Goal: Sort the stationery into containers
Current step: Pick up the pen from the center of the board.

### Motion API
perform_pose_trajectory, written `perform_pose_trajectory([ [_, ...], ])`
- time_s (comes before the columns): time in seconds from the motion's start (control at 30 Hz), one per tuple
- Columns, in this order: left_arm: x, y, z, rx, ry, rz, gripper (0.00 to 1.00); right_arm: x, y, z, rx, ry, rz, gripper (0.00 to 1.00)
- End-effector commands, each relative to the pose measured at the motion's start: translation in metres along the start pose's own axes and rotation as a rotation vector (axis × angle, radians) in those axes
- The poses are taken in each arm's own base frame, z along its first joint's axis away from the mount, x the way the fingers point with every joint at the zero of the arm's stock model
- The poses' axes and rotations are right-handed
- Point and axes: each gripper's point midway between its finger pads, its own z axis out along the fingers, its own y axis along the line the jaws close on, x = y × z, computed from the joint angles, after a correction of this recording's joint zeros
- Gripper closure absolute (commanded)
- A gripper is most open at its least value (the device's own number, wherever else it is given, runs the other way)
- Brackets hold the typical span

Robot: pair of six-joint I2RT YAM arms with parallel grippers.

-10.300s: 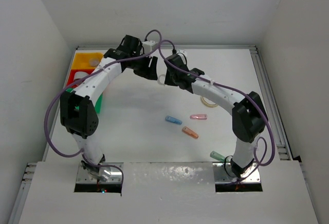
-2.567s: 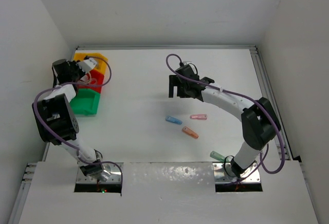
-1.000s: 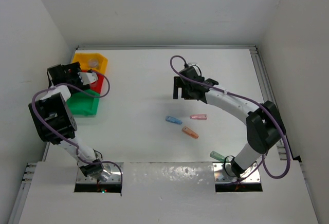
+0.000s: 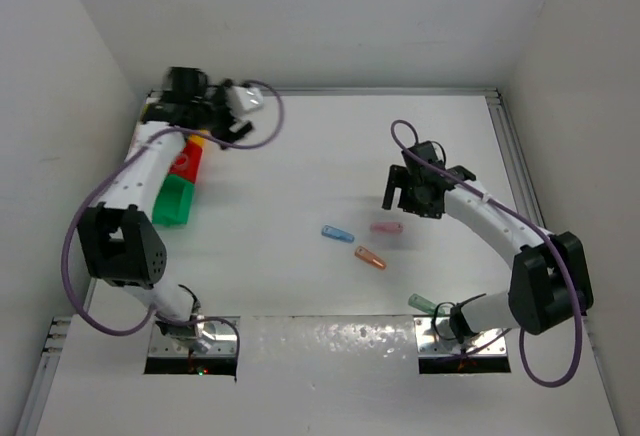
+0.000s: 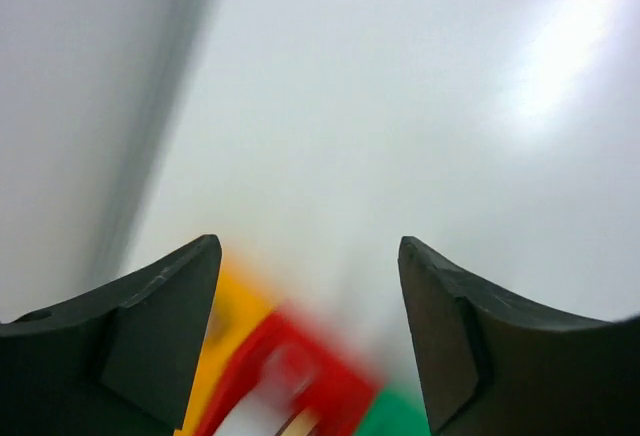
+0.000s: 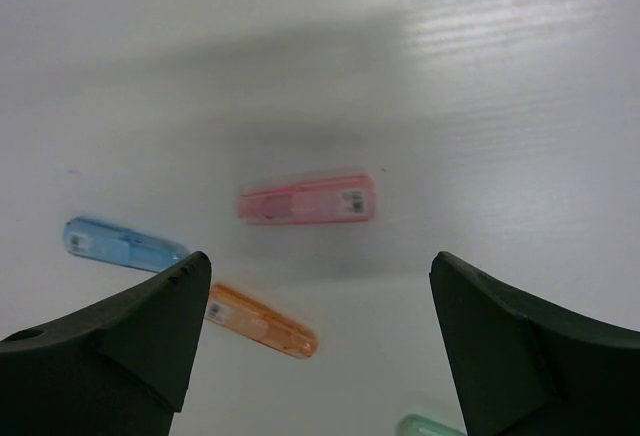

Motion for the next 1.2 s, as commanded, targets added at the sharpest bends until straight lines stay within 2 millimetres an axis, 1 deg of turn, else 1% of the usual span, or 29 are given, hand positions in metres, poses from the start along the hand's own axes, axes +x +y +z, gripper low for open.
perform_pose_trajectory([
  [0.0,-0.044,-0.145,0.026,0.376,0.044,-0.024,0.30,0.014,-0.009,-0.002,-0.038,0.059,0.105,0.11],
  [0.03,-0.043,-0.166,0.040,0.410,0.073,-0.021,0.25,0.018,-0.012,-0.001,-0.047,0.069,0.120,0.10],
  [0.07,-0.048,-0.180,0.050,0.430,0.082,-0.007,0.23,0.019,-0.015,-0.002,-0.045,0.069,0.124,0.09],
  [0.1,-0.062,-0.209,0.061,0.472,0.081,0.033,0.22,0.020,-0.017,-0.005,-0.044,0.068,0.120,0.09],
  [0.13,-0.062,-0.216,0.079,0.448,0.108,0.046,0.20,0.019,-0.022,-0.007,-0.033,0.063,0.123,0.08],
  [0.17,-0.074,-0.237,0.087,0.474,0.095,0.091,0.18,0.019,-0.024,-0.010,-0.030,0.057,0.120,0.08],
  [0.2,-0.071,-0.249,0.100,0.488,0.104,0.109,0.16,0.019,-0.027,-0.015,-0.025,0.051,0.118,0.08],
  [0.23,-0.071,-0.259,0.106,0.508,0.104,0.144,0.15,0.018,-0.032,-0.017,-0.018,0.043,0.122,0.08],
  [0.27,-0.074,-0.275,0.110,0.539,0.096,0.178,0.13,0.018,-0.035,-0.019,-0.010,0.036,0.122,0.07],
  [0.33,-0.067,-0.297,0.120,0.593,0.086,0.218,0.10,0.020,-0.042,-0.026,-0.001,0.018,0.121,0.08],
  [0.37,-0.070,-0.307,0.123,0.612,0.074,0.224,0.09,0.021,-0.046,-0.027,0.009,0.011,0.123,0.08],
  [0.4,-0.066,-0.316,0.132,0.618,0.070,0.217,0.07,0.026,-0.049,-0.028,0.016,0.018,0.123,0.08],
  [0.43,-0.067,-0.326,0.136,0.631,0.068,0.215,0.07,0.026,-0.052,-0.031,0.016,0.007,0.132,0.08],
  [0.47,-0.061,-0.334,0.138,0.646,0.076,0.221,0.07,0.030,-0.054,-0.031,0.020,0.010,0.135,0.08],
  [0.53,-0.057,-0.353,0.147,0.662,0.074,0.241,0.08,0.033,-0.057,-0.035,0.019,-0.001,0.141,0.08],
  [0.57,-0.051,-0.361,0.152,0.671,0.079,0.245,0.08,0.038,-0.059,-0.035,0.024,0.007,0.143,0.09],
  [0.63,-0.053,-0.377,0.153,0.684,0.079,0.243,0.10,0.038,-0.064,-0.039,0.030,-0.009,0.151,0.09],
  [0.7,-0.048,-0.387,0.156,0.693,0.087,0.228,0.12,0.040,-0.067,-0.041,0.037,-0.010,0.149,0.09],
  [0.73,-0.047,-0.395,0.155,0.703,0.095,0.216,0.13,0.038,-0.068,-0.044,0.037,-0.025,0.151,0.09],
  [0.83,-0.036,-0.406,0.156,0.691,0.133,0.191,0.18,0.037,-0.074,-0.049,0.050,-0.035,0.149,0.10],
  [0.87,-0.029,-0.409,0.157,0.682,0.151,0.181,0.29,0.036,-0.076,-0.052,0.055,-0.045,0.144,0.11],
  [0.9,-0.024,-0.409,0.157,0.668,0.170,0.168,0.36,0.035,-0.077,-0.053,0.059,-0.051,0.147,0.11],
  [0.93,-0.017,-0.412,0.156,0.672,0.187,0.161,0.55,0.033,-0.080,-0.056,0.066,-0.063,0.147,0.11],
  [1.0,-0.018,-0.413,0.152,0.679,0.202,0.154,0.83,0.031,-0.081,-0.058,0.069,-0.078,0.151,0.12],
  [1.03,-0.017,-0.412,0.151,0.674,0.213,0.145,0.94,0.031,-0.082,-0.058,0.075,-0.085,0.150,0.12],
  [1.07,-0.017,-0.409,0.149,0.666,0.224,0.139,1.00,0.029,-0.083,-0.059,0.075,-0.094,0.154,0.13],
  [1.1,-0.016,-0.404,0.148,0.650,0.244,0.135,1.00,0.028,-0.083,-0.060,0.073,-0.105,0.158,0.13],
  [1.13,-0.023,-0.396,0.149,0.635,0.246,0.125,1.00,0.027,-0.083,-0.060,0.072,-0.110,0.158,0.13],
  [1.17,-0.023,-0.389,0.143,0.631,0.271,0.108,1.00,0.024,-0.083,-0.061,0.072,-0.123,0.161,0.13],
])
